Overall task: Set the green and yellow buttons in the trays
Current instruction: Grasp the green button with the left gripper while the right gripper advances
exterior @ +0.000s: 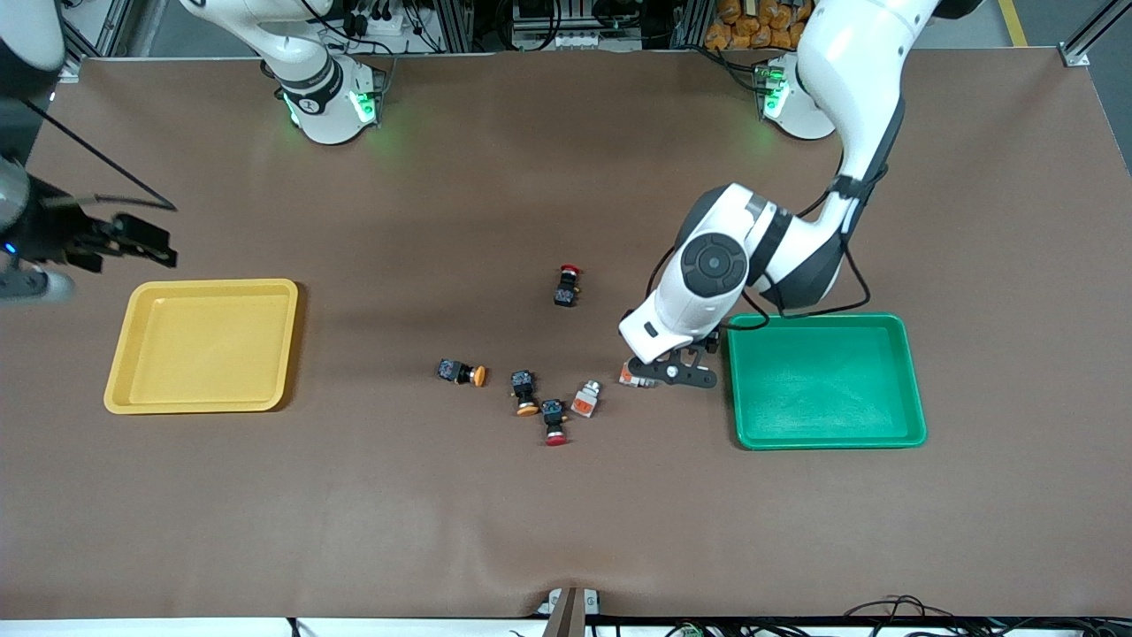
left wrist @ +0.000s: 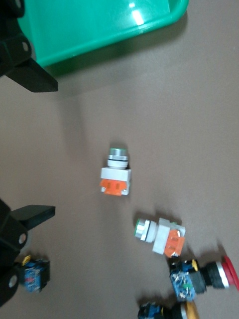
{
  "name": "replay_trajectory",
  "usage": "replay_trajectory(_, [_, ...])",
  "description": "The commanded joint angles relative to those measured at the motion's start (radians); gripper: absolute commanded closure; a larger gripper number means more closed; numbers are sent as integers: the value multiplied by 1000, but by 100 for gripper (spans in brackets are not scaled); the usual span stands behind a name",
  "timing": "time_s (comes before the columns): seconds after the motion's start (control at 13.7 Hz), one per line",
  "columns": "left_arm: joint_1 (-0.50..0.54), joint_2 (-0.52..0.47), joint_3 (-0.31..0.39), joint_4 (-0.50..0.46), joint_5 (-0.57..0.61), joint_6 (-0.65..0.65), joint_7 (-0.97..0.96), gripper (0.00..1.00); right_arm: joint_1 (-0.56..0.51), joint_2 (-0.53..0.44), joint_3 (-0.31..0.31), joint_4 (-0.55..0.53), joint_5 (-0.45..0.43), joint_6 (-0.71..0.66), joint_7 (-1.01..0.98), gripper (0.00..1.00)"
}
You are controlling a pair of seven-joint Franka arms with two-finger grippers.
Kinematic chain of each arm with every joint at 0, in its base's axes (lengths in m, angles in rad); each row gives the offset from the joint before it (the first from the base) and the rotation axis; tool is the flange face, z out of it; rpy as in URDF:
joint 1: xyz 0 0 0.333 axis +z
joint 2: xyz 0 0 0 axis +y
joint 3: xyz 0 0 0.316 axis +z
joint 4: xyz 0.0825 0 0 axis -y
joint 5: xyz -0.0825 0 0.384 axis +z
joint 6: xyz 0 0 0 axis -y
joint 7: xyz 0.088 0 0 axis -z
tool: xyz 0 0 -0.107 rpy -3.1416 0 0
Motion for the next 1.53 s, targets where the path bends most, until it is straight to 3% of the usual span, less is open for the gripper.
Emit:
replay_trajectory(0.0, [-3,70,2,24,4,64,-8,0,-22,52,15,28,14,-12,12,0])
replay_trajectory(0.44, [-43,174,22,42,6,192,-68,0,-13,64,16,33,17,11,22,0])
replay_trajectory(0.8, [-55,223,24,44,64,266,-65,0,-7,110,20,33,176,85,25,0])
replay_trajectory(1.24, [-52,254,25,41,90,370,-52,0,47,168,21,23,184,179,193,0])
replay_trajectory(1.31, [-41,249,22,38,122,371,-52,30,69,193,21,23,185,210,281,0])
replay_trajectory(1.38, [-43,245,22,33,124,368,-63,71,92,219,21,23,185,245,356,0])
replay_trajectory(1.46, [-44,240,22,30,124,363,-65,100,117,240,21,25,185,269,424,0])
